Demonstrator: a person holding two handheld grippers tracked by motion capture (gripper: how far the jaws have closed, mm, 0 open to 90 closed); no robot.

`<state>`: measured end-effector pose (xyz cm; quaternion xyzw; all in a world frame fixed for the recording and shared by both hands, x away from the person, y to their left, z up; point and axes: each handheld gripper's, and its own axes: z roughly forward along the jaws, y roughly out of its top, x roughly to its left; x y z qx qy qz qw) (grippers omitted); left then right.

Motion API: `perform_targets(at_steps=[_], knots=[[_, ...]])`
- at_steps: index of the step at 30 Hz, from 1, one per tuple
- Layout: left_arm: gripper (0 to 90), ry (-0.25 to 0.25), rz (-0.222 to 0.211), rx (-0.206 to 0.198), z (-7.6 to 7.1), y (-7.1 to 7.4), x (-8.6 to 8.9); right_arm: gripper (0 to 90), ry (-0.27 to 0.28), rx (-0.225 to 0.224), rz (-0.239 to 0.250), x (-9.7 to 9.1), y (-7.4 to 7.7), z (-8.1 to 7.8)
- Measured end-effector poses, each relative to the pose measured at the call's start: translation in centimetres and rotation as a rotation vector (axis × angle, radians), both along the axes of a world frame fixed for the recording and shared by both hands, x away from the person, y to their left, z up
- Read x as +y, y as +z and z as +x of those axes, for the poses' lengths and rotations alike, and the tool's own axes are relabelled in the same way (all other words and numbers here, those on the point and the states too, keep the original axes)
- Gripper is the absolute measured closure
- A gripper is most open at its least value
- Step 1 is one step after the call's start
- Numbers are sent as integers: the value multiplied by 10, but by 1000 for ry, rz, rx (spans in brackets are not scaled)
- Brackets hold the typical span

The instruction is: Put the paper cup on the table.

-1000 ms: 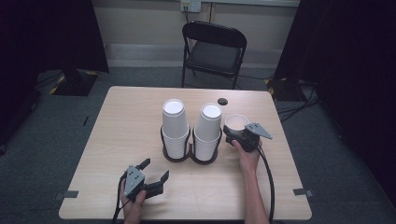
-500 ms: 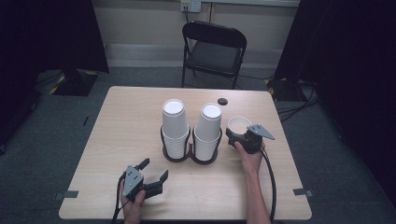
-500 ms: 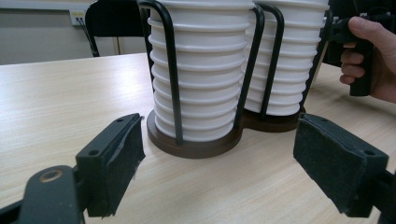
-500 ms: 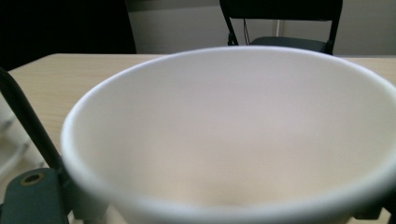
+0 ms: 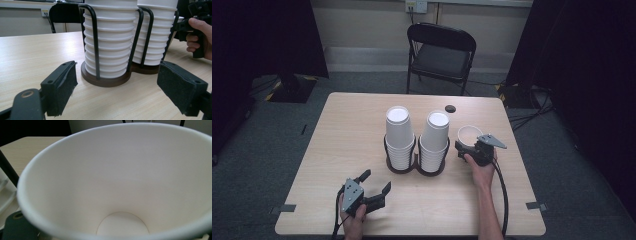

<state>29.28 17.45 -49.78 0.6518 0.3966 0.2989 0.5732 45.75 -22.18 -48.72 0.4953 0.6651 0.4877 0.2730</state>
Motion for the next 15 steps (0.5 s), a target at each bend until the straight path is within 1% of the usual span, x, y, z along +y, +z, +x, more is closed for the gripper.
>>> perform_targets(at_steps=[2, 4, 6, 9, 12, 14, 15], knots=[[160, 1, 1, -1, 0, 0, 0, 119, -3, 9, -14, 0, 0, 0], [160, 4, 1, -3, -1, 0, 0, 124, -3, 29, -16, 0, -1, 0], [160, 3, 5, -7, -1, 0, 0, 127, -9, 45, -35, 0, -3, 0], [160, 3, 0, -2, 0, 0, 0, 129, -27, 66, -58, 0, -3, -3], [160, -1, 2, -2, 0, 0, 0, 130, -39, 81, -67, 0, -4, -6], [160, -1, 3, -2, 0, 0, -1, 130, -38, 89, -60, -1, -5, -7], [160, -1, 3, -2, 0, 0, -1, 130, -41, 95, -66, -1, -6, -8]])
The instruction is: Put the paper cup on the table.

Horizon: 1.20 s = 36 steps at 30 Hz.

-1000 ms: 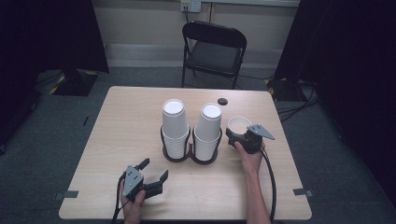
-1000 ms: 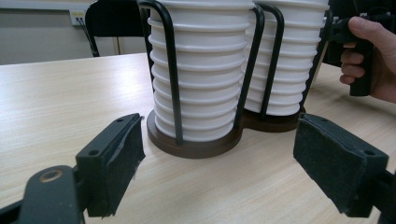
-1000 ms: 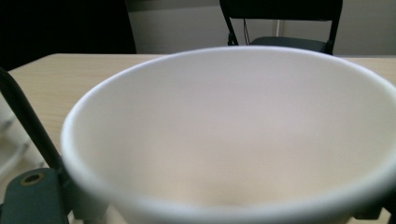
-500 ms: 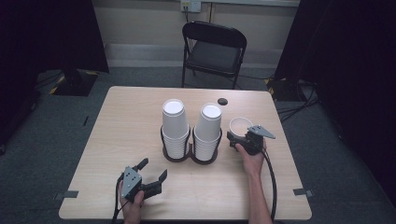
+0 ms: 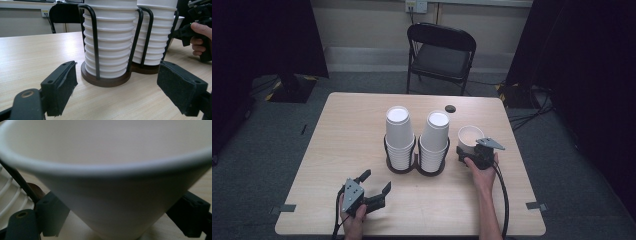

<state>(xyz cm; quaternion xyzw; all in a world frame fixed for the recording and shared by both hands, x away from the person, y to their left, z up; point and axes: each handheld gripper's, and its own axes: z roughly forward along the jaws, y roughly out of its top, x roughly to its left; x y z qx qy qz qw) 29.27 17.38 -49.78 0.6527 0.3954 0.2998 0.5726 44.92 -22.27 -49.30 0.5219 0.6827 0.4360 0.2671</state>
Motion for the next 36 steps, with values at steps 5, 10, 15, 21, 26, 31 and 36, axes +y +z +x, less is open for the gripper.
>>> perform_targets(at_steps=[5, 10, 15, 21, 26, 31, 36], knots=[[161, 2, 8, 5, 0, 0, -1, 129, -19, -13, -10, -1, 2, -9], [162, 10, 13, 11, 1, 0, -1, 130, -16, -17, 1, -1, 7, -16], [160, 12, 13, 17, 1, 1, -1, 130, -33, -18, 12, -4, 5, -24], [156, 21, 12, 22, 2, 1, -1, 131, -50, -62, 38, -5, 13, -42], [157, 9, 23, 28, 3, 1, -2, 131, -56, -90, 49, -7, 16, -53], [158, 17, 21, 29, 3, 1, -2, 137, -45, -105, 71, -6, 17, -66], [158, 19, 18, 35, 3, 1, -2, 150, -20, -132, 82, -1, 19, -82]])
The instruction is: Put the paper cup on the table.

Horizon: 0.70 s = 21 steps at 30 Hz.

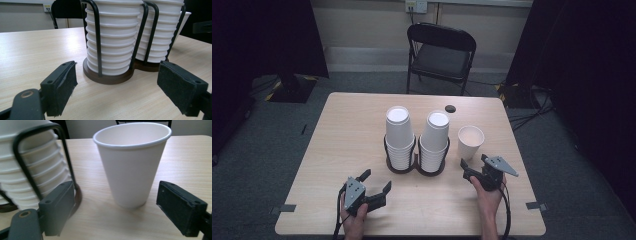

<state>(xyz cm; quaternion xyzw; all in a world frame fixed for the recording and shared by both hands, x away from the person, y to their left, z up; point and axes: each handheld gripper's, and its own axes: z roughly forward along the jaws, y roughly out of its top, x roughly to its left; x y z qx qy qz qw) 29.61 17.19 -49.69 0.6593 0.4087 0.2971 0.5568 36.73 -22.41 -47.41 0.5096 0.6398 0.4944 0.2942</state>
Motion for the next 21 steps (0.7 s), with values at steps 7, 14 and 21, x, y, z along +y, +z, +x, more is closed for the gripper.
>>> perform_targets(at_steps=[7, 14, 21], knots=[[159, 16, -33, 15, 1, 0, 4, 157, 27, -35, 35, 7, 0, -23], [162, 42, -28, 7, 0, 0, 2, 158, 59, -51, 53, 19, -3, -39], [165, 47, -33, -2, -1, 0, 3, 158, 138, -68, 53, 36, -7, -53]])
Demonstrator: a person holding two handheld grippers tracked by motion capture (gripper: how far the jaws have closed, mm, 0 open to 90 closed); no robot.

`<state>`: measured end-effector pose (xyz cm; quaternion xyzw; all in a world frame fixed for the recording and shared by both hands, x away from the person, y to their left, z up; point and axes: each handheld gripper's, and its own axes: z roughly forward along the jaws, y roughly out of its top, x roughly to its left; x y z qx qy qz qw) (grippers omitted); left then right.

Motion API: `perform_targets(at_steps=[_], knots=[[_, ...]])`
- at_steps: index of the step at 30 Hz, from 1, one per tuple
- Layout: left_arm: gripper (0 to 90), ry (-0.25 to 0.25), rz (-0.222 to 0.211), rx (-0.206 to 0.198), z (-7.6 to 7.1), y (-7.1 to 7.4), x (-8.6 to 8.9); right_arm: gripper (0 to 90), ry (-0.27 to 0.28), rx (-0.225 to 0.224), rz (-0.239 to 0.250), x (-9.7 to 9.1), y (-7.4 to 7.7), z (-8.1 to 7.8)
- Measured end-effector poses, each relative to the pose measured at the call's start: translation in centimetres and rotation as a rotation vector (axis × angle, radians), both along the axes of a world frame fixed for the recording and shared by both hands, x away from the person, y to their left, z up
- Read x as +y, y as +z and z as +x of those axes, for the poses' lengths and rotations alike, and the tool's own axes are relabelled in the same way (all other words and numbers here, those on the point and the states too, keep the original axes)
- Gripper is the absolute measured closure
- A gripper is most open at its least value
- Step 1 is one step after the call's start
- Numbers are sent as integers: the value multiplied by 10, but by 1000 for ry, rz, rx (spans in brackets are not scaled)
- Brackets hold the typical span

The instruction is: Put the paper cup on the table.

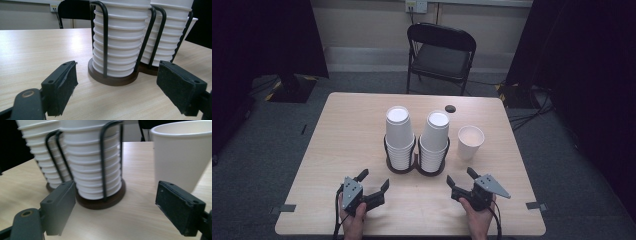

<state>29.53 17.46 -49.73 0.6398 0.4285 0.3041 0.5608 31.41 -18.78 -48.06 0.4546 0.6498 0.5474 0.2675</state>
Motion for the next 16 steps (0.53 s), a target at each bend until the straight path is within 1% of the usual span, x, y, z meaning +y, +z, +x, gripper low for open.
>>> perform_targets(at_steps=[2, 3, 5, 7, 9, 12, 13, 16], knots=[[165, -1, 6, -2, 0, 0, 0, 155, 28, -17, 6, 5, -3, -4], [164, 1, 7, -2, 0, 0, 0, 148, 30, -23, 15, 8, -4, -5], [165, -2, -11, 3, 0, 0, 0, 139, 29, -40, 7, 13, -7, -7], [165, -8, -22, 6, 1, 0, 2, 136, 39, -48, 21, 17, -11, -7], [165, -7, -20, 6, 1, 0, 2, 134, 42, -49, 19, 21, -14, -7], [165, -6, -4, -3, 0, 0, 0, 134, 40, -73, -12, 25, -15, -8], [165, -6, 4, -6, -1, 0, 0, 134, 42, -69, -13, 26, -15, -8], [165, -4, -3, -11, -1, 0, 0, 130, 46, -61, -15, 26, -15, -7]])
